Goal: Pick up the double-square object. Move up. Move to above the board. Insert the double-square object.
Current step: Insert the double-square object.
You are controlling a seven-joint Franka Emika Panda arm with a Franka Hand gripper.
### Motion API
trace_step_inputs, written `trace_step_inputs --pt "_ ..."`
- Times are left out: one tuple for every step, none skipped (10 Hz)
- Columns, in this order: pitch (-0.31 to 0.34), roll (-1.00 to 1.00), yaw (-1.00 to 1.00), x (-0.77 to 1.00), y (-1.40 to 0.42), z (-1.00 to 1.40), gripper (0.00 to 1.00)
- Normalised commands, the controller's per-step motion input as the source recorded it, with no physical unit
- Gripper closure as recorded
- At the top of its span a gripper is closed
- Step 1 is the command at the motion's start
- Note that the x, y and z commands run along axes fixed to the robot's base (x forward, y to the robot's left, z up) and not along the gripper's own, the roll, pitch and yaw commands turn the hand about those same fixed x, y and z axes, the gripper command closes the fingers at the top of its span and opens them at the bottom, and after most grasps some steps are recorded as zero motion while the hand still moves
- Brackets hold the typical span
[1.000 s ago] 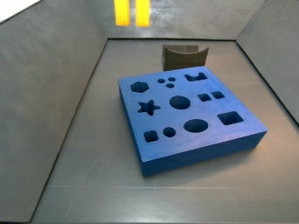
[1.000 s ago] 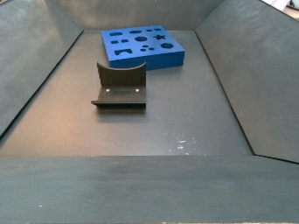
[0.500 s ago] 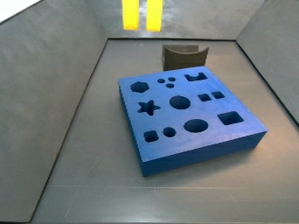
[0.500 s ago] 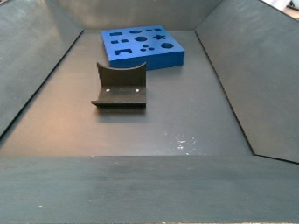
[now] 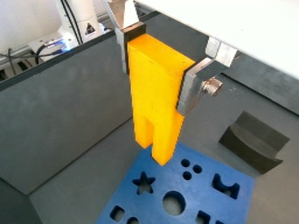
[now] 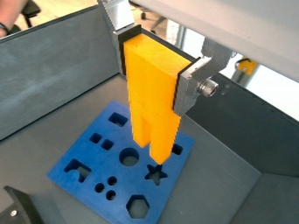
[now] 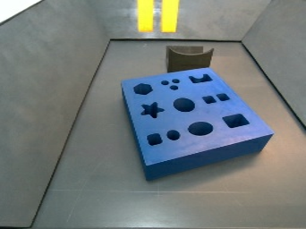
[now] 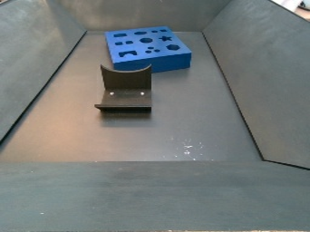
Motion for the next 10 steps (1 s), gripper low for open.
trace_step_inputs --pt "0.059 0.07 0.34 0.85 0.0 -0.11 1.0" --pt "0.03 0.01 0.3 0.97 0.0 -0.09 1.0" --pt "0.009 0.0 0.27 0.98 0.01 -0.08 1.0" --pt "0.009 0.0 0.26 1.0 0.05 -0.06 1.0" --pt "0.0 0.0 0.23 1.0 0.12 -0.09 1.0" --pt "0.0 0.0 0.21 1.0 0.13 -0.1 1.0" --pt "0.0 0.0 0.21 1.0 0.13 -0.12 1.0" --pt "0.0 -0.01 0.19 1.0 0.12 -0.18 1.0" --pt "-0.01 -0.02 0.19 0.98 0.1 -0.22 1.0" --pt "-0.021 -0.03 0.19 0.95 0.08 -0.27 1.0"
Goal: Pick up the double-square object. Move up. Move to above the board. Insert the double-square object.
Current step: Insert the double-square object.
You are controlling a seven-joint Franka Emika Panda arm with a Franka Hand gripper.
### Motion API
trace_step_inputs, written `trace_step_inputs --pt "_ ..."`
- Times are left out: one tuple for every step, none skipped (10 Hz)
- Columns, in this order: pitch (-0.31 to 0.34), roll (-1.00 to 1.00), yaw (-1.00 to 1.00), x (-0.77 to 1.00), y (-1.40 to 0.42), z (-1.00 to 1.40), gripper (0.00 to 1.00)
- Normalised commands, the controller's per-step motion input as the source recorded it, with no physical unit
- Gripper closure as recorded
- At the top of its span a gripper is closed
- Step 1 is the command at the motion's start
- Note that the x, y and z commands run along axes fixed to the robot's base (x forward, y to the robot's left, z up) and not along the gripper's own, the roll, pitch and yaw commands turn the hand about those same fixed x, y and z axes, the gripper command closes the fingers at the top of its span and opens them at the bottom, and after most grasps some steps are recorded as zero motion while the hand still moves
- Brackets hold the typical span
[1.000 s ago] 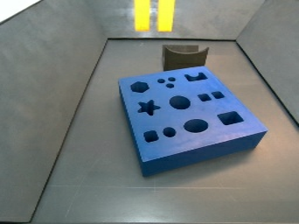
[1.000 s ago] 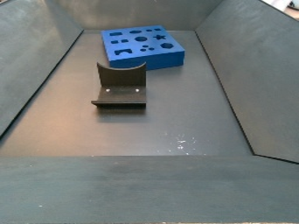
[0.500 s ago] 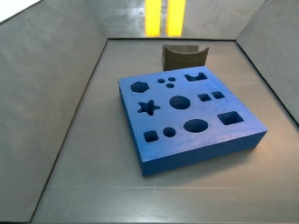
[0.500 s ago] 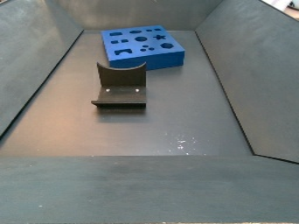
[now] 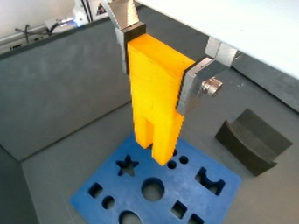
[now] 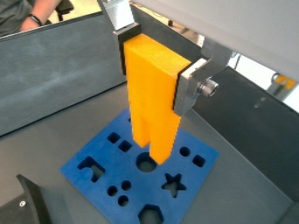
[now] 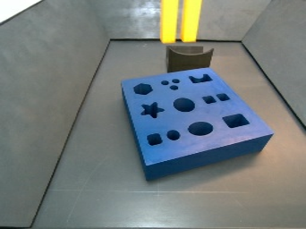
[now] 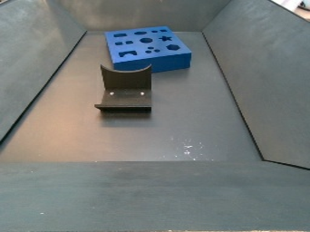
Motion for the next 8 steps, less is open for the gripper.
trace_step_inputs --pt "-0.01 -0.04 0.18 0.96 0.09 -0.34 1.0" --pt "-0.006 -0.05 0.17 0.97 0.09 -0.38 1.0" --pt "-0.007 -0.05 0.17 0.97 0.09 -0.38 1.0" --pt "-0.02 -0.06 0.17 0.98 0.09 -0.35 1.0" --pt "-0.026 -0.06 0.17 0.98 0.09 -0.31 1.0" --pt "-0.027 -0.06 0.16 0.99 0.07 -0.29 1.0" --pt "0.0 -0.01 0.14 1.0 0.02 -0.29 1.0" --pt "0.0 0.0 0.1 1.0 0.0 -0.23 1.0"
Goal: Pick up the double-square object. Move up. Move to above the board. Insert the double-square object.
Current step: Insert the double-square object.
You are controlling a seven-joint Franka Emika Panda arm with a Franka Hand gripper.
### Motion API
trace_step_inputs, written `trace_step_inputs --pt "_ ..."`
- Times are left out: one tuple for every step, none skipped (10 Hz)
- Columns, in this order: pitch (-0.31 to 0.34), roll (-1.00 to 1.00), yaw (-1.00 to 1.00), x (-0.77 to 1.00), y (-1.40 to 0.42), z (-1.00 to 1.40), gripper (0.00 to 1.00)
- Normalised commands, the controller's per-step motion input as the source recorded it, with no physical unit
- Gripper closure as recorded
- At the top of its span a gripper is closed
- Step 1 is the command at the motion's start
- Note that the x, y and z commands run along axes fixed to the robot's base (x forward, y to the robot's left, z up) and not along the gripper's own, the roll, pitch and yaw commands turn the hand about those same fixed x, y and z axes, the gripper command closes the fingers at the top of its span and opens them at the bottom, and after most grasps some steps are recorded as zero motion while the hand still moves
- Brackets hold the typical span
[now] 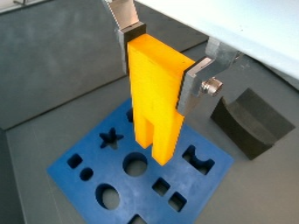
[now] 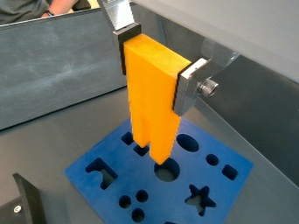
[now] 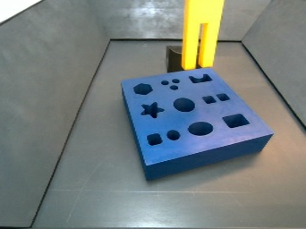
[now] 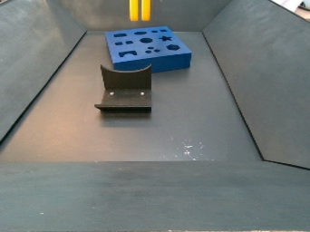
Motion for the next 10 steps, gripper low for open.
trace_step_inputs --pt "-0.003 0.0 0.09 1.0 0.0 -0.19 1.0" --pt "-0.004 0.0 0.09 1.0 0.0 -0.15 1.0" --pt "-0.004 0.0 0.08 1.0 0.0 -0.15 1.0" --pt "-0.011 0.0 0.08 1.0 -0.01 -0.12 1.0" --pt "0.0 0.0 0.09 1.0 -0.02 -0.12 1.0" --pt "0.0 0.0 0.08 1.0 -0.03 -0.13 1.0" --pt "0.0 0.01 0.09 1.0 -0.03 -0.09 1.0" --pt "0.0 0.04 0.1 1.0 -0.01 -0.04 1.0" --pt "0.0 0.06 0.1 1.0 -0.02 -0.05 1.0" --pt "0.003 0.07 0.12 1.0 -0.02 -0.07 1.0"
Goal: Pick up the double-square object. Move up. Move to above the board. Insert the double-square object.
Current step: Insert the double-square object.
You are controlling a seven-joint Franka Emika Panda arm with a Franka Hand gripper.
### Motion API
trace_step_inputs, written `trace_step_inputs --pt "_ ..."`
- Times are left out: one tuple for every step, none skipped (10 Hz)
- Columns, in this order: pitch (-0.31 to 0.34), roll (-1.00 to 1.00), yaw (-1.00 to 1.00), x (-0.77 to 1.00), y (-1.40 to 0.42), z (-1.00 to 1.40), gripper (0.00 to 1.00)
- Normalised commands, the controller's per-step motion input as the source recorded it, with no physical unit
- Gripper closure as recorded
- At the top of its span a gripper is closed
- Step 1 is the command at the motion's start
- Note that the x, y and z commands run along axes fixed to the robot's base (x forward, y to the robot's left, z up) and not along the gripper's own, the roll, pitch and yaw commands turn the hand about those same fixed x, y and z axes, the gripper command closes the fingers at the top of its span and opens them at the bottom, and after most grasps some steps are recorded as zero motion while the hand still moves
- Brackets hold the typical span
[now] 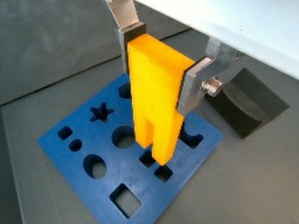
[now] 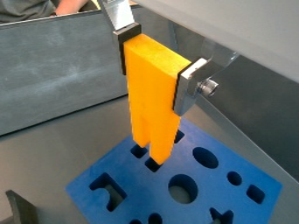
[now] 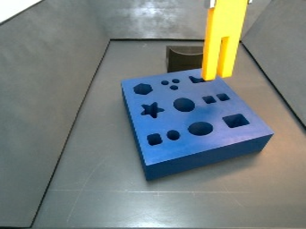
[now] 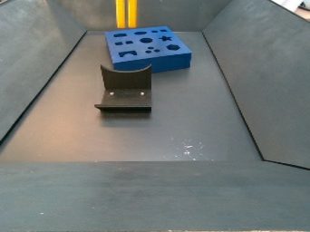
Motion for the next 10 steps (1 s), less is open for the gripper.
trace_step_inputs --pt "0.046 0.14 0.1 1.0 -0.14 -0.1 1.0" --pt "0.051 0.14 0.11 1.0 -0.14 -0.12 1.0" --pt "0.056 0.14 0.12 1.0 -0.13 -0.14 1.0" --pt "0.06 0.16 0.14 1.0 -0.16 -0.2 1.0" --pt "0.051 0.18 0.23 0.82 -0.14 -0.39 1.0" --pt "0.0 0.09 0.24 0.66 0.0 -0.5 1.0" --pt "0.0 0.02 0.21 0.55 0.0 -0.35 1.0" --pt "0.034 0.0 0.06 0.22 0.0 -0.12 1.0" --pt "0.0 0.04 0.0 0.0 0.0 -0.05 1.0" --pt "0.013 0.11 0.0 -0.18 0.05 -0.14 1.0"
